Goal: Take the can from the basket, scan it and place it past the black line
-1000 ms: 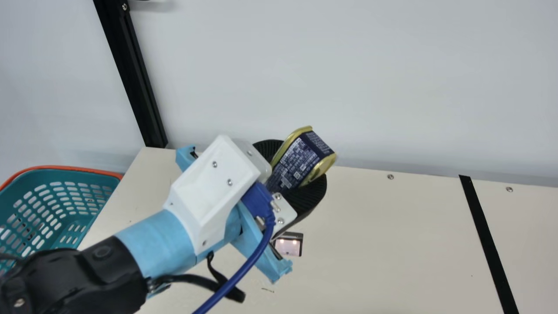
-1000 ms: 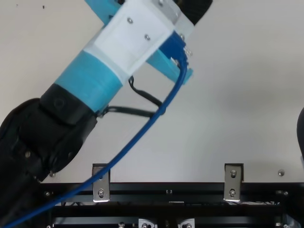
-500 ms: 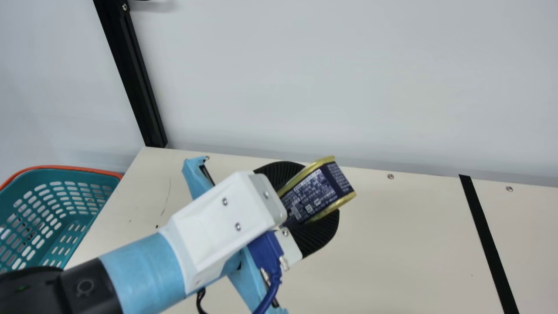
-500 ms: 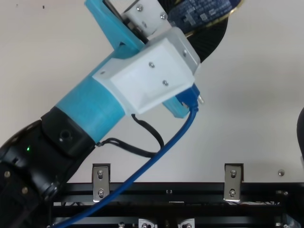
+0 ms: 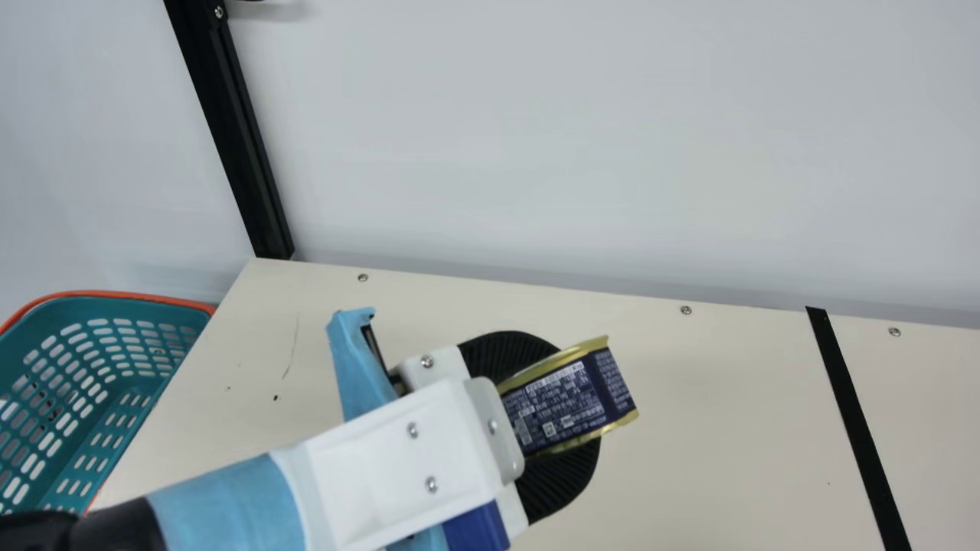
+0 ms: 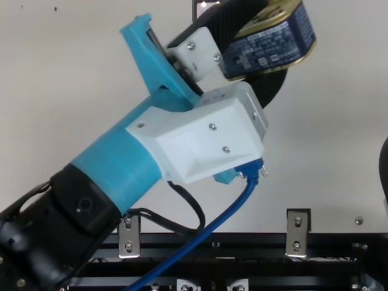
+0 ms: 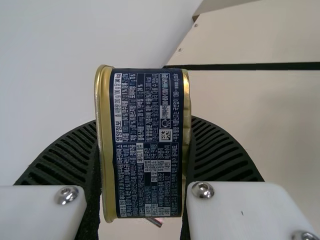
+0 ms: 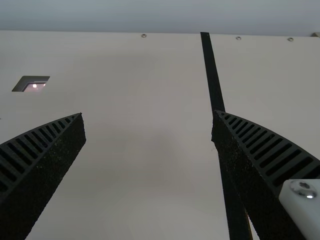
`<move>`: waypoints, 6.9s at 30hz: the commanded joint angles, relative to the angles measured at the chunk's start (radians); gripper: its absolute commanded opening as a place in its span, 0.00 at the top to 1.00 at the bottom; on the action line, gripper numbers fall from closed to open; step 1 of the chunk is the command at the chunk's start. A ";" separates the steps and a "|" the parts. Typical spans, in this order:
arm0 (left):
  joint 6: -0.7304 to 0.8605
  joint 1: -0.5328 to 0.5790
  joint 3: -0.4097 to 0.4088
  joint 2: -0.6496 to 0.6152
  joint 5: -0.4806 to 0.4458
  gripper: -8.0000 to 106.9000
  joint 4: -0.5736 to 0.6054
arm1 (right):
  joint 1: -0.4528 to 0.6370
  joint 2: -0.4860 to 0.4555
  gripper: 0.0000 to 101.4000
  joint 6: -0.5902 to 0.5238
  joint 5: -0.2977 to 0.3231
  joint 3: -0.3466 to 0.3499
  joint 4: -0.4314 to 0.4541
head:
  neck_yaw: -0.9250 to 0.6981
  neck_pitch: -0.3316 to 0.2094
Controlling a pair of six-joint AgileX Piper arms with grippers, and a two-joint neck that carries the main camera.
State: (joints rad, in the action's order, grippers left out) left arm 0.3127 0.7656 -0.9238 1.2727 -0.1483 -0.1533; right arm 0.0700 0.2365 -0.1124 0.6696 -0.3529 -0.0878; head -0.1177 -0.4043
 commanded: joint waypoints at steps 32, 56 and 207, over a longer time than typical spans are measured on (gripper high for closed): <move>0.924 -0.241 -0.080 -0.033 -0.602 0.84 0.752 | 0.000 0.000 0.00 0.000 0.000 0.000 0.000 | 0.021 -0.032; 0.987 -0.174 0.088 0.046 -0.589 0.84 0.697 | 0.000 0.000 0.00 0.000 0.000 0.000 0.000 | 0.021 -0.032; 0.181 -0.358 -0.137 -0.089 -0.100 0.15 0.409 | 0.000 0.000 0.00 0.000 0.001 0.000 0.000 | 0.021 -0.032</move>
State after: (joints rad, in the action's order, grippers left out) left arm 0.5401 0.4200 -1.0722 1.1869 -0.3059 0.2729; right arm 0.0700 0.2365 -0.1124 0.6706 -0.3529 -0.0878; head -0.1126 -0.4043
